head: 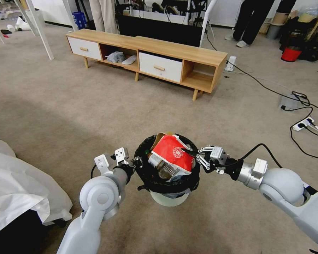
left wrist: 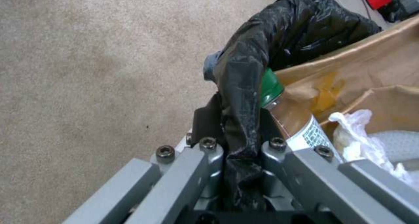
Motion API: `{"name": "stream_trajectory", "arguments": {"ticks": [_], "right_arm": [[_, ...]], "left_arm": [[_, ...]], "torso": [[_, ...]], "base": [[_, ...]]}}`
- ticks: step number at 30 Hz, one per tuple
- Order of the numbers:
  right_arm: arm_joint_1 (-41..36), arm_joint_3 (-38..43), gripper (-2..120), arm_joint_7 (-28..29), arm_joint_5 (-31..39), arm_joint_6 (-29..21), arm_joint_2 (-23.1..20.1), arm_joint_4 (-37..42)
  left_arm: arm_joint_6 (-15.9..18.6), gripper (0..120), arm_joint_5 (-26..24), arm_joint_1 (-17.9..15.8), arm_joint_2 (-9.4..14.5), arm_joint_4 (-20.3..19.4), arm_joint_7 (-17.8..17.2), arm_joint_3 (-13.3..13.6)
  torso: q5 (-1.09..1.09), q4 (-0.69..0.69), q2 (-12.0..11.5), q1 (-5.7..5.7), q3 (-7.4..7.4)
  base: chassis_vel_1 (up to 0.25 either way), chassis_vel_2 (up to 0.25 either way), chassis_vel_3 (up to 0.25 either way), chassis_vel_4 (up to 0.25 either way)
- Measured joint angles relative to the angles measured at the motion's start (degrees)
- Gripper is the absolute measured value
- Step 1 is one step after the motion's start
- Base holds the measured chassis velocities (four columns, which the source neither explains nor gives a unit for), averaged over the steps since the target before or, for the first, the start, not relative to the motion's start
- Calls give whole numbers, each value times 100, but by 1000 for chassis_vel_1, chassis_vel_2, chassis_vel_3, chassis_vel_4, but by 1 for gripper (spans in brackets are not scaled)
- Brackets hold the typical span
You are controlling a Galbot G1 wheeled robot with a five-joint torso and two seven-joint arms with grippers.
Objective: Pick up the trash bin and place the garbage on the floor into it.
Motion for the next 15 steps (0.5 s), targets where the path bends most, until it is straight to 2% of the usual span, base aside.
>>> {"name": "stream_trajectory", "arguments": {"ticks": [15], "right_arm": [[111, -215, 0, -1, -58, 1, 138, -239]], "left_arm": [[-9, 4, 4, 9, 30, -1, 77, 110]], "torso": [[0, 0, 0, 0, 0]], "base": [[0, 0, 0, 0]]}}
